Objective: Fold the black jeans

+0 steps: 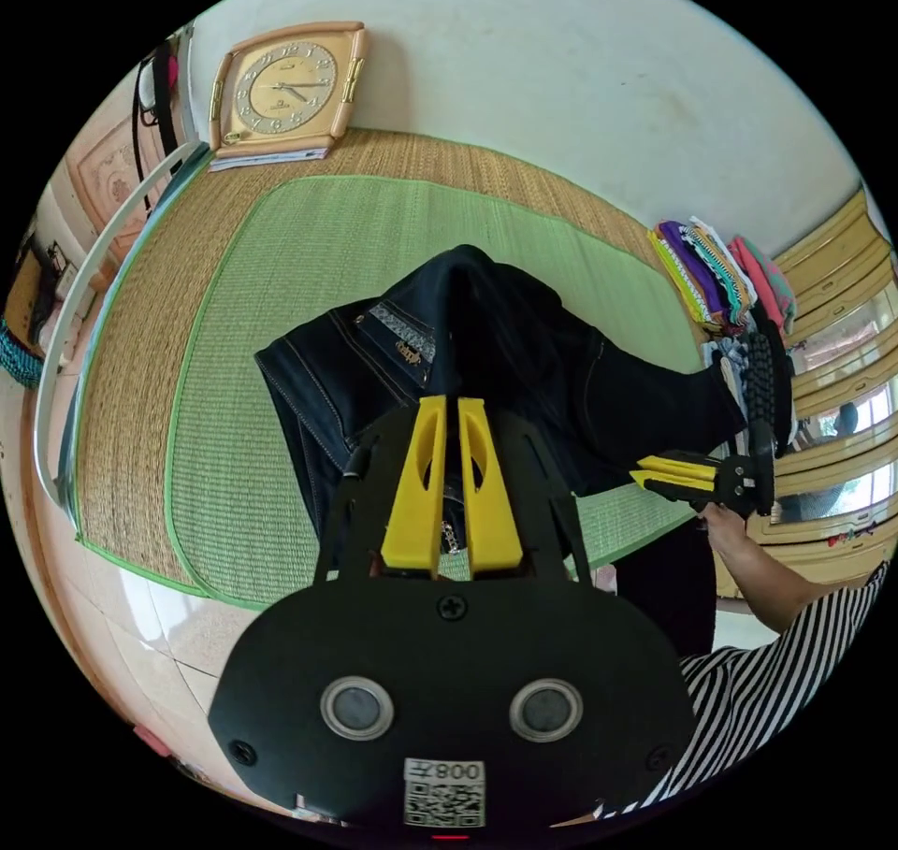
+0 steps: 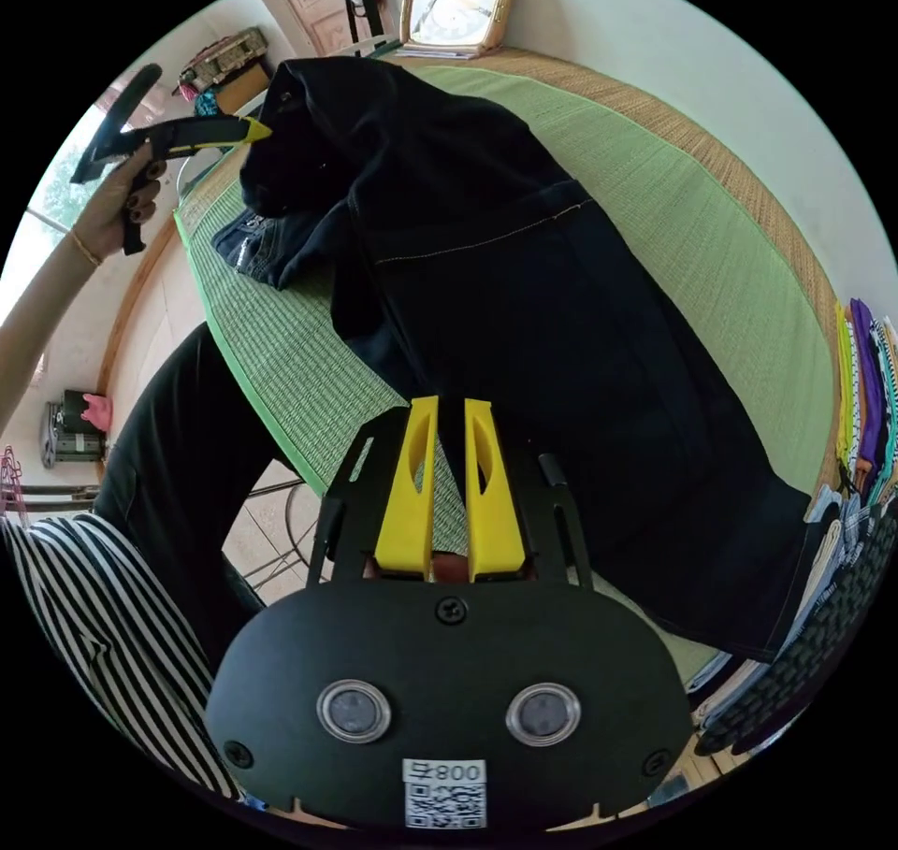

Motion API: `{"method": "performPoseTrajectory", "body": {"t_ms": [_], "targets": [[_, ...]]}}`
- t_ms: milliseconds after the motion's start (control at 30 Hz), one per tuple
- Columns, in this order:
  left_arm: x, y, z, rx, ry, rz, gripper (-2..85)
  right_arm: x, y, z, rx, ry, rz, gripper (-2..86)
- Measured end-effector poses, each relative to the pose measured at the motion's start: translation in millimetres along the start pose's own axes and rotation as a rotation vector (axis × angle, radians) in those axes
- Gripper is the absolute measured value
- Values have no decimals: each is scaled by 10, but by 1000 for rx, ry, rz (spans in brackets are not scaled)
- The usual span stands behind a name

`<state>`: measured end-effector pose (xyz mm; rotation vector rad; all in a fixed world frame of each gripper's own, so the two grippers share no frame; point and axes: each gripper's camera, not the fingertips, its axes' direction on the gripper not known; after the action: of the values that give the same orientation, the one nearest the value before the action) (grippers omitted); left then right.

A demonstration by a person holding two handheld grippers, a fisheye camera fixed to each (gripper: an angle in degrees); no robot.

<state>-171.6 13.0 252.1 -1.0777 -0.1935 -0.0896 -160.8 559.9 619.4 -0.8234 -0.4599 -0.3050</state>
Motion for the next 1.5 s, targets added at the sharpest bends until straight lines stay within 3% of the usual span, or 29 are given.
{"method": "performPoseTrajectory", "body": {"t_ms": [200, 333, 467, 567, 633, 800, 1000, 1167, 1333, 1500], "targets": [[-245, -291, -399, 99, -25, 18, 16, 706, 196, -810, 221, -206, 176, 37], [-468, -851, -717, 193, -93, 5, 15, 1750, 445, -1571, 517, -398, 397, 15], [-649, -1607, -554, 74, -146, -76, 20, 3050, 453, -2014, 720, -503, 683, 9], [-650, -1788, -371, 34, -252, -79, 29, 3568, 428, -2080, 696, -418, 882, 10], [-693, -1773, -307, 29, -278, -68, 36, 3756, 454, -2014, 697, -469, 923, 13], [-1056, -1549, -222, 18, -180, -112, 70, 4056, 647, -1608, 664, -578, 1046, 27], [-1415, -955, 3, -46, 13, -208, 99, 3686, 567, -1307, 502, -514, 878, 45], [-1378, -429, 508, -294, 58, -213, 127, 2752, 260, -1041, 162, -366, 502, 70], [-1237, -387, 713, -333, -84, -140, 109, 1940, 16, -759, -89, -153, 175, 77], [-1029, -536, 842, -394, -191, 53, 53, 1752, -26, -778, -130, 43, 67, 59]]}}
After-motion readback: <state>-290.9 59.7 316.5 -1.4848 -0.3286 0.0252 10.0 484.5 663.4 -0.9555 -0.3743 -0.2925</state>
